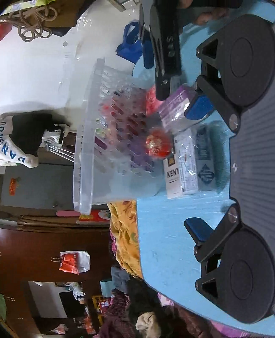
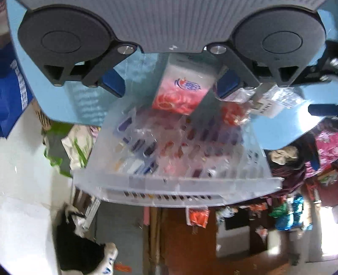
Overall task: Organize objects
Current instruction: 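Grasp the white-blue box with the left tool while the right tool grasps the pink tissue pack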
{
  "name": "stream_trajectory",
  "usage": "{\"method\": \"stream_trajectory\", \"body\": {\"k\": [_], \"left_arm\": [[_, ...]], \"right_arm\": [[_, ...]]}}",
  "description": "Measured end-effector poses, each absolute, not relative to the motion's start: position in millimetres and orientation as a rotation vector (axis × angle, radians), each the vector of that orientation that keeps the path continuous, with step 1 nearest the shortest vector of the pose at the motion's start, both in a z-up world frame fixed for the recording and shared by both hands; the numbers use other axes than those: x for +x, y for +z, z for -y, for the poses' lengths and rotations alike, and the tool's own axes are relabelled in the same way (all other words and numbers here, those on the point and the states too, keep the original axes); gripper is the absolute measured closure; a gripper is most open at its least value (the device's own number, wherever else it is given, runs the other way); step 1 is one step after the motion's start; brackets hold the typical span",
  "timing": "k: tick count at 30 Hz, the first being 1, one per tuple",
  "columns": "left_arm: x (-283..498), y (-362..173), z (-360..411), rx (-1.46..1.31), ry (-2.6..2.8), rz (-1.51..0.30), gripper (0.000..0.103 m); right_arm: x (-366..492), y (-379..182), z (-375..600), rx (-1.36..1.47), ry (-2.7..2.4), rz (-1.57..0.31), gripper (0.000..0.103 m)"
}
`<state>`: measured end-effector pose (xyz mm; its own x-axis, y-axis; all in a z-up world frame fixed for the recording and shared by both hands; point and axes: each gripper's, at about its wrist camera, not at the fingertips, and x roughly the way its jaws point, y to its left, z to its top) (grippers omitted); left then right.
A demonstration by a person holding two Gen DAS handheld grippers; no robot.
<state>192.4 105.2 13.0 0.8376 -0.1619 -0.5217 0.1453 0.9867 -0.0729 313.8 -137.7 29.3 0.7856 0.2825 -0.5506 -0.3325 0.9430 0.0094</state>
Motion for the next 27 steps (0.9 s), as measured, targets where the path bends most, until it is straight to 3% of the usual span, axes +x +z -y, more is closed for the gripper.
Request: {"method": "stream_trajectory", "body": {"k": [5,8,10,18,20,22,27], "left_arm": [[191.3,10.9,-101.9,-0.027,-0.159,-0.557,0.003],[192.3,9.7,-96.7,-0.016,-0.155,-0.563,0.003],[193.7,8.5,-94.3,-0.007,-0.153,-0.581,0.003],[204.5,5.4,-79.2,0.019,-0.144,-0.618,0.003],[205.5,4.5,-74.6,0.035,-0.140,-0.627,0.006],[203.6,5.0,-72.3,0.046,-0.137,-0.621,0.022],[190.2,11.6,-76.7,0.032,-0.115,-0.540,0.022]], "right_arm": [[323.2,21.9,128.7,-0.098,0.317,-0.623,0.015],[319.1,22.8,126.7,-0.106,0.348,-0.630,0.028],[314.8,24.5,131.7,-0.095,0.378,-0.628,0.043],[287.8,28.5,169.9,-0.070,0.346,-0.547,0.045],[284.6,30.3,177.1,-0.061,0.352,-0.531,0.045],[284.1,33.8,183.0,-0.041,0.376,-0.513,0.045],[281.3,38.6,179.0,-0.029,0.416,-0.464,0.045]]}}
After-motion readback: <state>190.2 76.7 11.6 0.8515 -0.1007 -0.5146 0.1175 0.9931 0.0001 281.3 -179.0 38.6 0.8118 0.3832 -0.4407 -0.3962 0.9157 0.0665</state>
